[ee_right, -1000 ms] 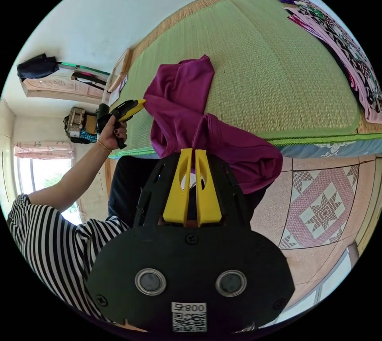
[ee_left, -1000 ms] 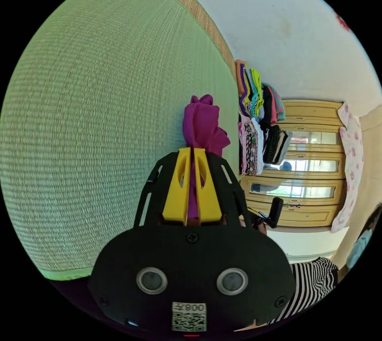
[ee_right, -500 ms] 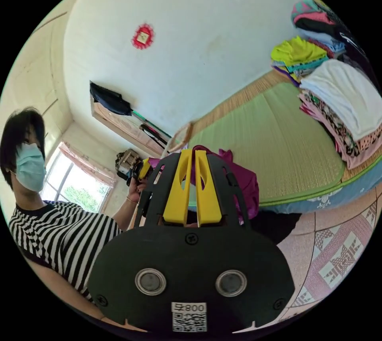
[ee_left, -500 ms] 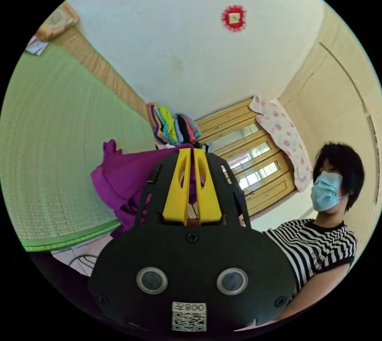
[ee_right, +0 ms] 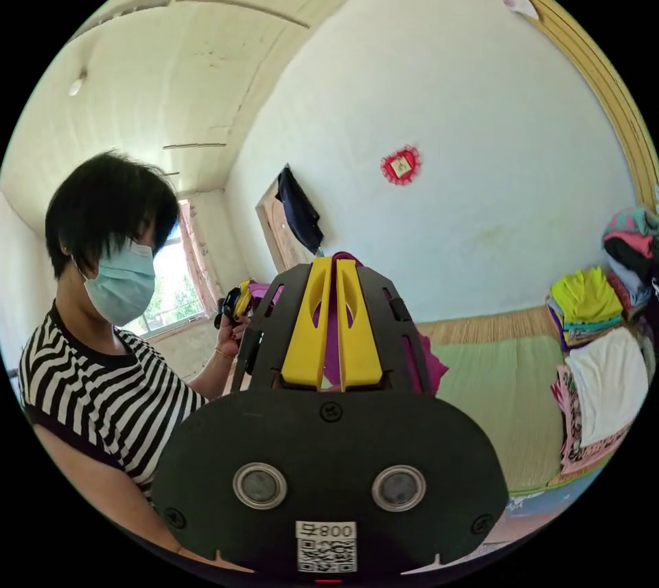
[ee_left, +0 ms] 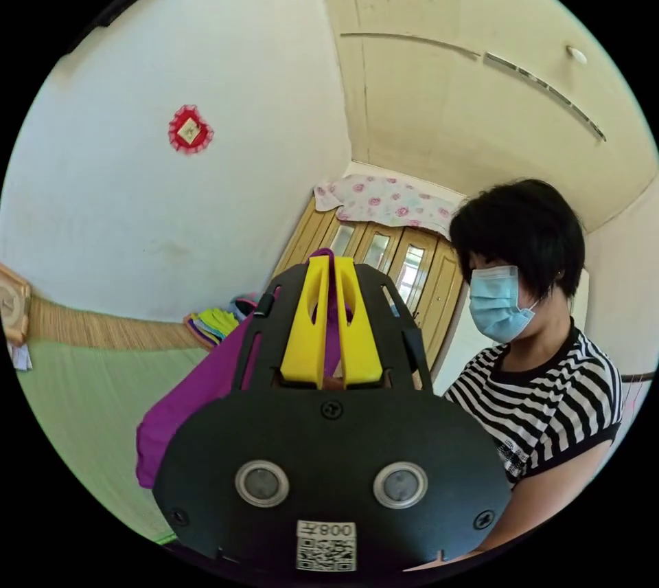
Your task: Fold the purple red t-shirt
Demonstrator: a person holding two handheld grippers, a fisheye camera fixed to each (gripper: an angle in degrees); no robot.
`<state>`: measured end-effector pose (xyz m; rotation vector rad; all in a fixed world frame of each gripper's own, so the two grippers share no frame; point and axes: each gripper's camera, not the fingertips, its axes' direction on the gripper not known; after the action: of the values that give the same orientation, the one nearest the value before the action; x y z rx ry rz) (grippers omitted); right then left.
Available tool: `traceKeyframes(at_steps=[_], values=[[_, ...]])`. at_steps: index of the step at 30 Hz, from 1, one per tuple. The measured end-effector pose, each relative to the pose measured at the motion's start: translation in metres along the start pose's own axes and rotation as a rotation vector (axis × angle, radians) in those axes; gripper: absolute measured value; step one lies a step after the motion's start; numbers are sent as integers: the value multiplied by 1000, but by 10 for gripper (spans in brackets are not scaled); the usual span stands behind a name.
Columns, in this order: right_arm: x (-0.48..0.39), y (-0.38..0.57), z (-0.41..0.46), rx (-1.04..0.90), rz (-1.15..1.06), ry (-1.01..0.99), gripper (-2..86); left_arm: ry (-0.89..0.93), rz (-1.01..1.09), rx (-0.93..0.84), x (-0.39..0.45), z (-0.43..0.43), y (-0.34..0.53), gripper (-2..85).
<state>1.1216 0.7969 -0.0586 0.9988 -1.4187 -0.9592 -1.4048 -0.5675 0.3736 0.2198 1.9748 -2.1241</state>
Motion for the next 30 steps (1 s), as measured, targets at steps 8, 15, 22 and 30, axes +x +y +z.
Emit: traceKeyframes(at_steps=[8,15,22,30], values=[[-65,-17,-23,103,-145,-21,6,-43,170,16,100,-14,-16,11],[-75,-34,2,73,-161,-7,5,-90,178,19,109,-5,-27,11],[-42,-75,64,26,-159,32,6,-162,116,-15,47,25,-56,12],[98,-154,243,-221,-50,151,10,-440,-33,-173,-158,109,-112,16]])
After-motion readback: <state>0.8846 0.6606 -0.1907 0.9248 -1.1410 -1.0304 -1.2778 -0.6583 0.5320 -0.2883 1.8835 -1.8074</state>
